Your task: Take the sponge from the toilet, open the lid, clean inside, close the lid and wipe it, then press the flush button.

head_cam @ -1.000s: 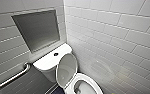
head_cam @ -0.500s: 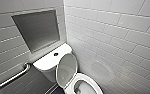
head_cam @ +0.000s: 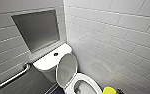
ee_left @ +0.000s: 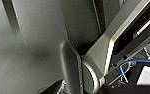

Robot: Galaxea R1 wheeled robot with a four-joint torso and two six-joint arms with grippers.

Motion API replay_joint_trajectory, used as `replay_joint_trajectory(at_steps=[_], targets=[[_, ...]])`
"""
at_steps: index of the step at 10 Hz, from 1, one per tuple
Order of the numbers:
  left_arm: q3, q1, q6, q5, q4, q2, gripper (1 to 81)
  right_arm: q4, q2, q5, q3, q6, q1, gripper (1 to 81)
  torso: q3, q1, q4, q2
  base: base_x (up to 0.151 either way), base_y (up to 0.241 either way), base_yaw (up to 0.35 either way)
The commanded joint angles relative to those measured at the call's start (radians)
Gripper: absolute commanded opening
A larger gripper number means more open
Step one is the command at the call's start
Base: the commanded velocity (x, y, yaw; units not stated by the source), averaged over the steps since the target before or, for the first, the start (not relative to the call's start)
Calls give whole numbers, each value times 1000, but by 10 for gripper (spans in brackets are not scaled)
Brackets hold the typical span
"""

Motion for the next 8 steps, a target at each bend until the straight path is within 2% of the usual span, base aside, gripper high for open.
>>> replay_joint_trajectory(at_steps=[1,4,6,7,8], targets=[[19,-9,4,73,-15,-18,811,-14,110,-66,-135,-2,197,10,0,0,0,0,0,0,0],[23,-9,4,73,-17,-23,811,-5,257,-166,-291,0,287,10,0,0,0,0,0,0,0],[26,-9,4,72,-17,-23,811,-5,300,-198,-328,0,344,10,0,0,0,0,0,0,0],[29,-9,4,72,-15,-23,811,-8,326,-229,-346,0,372,10,0,65,0,-100,0,0,0],[38,-10,4,72,-15,-24,811,-9,343,-237,-359,0,387,10,-1,69,0,-107,0,0,0]])
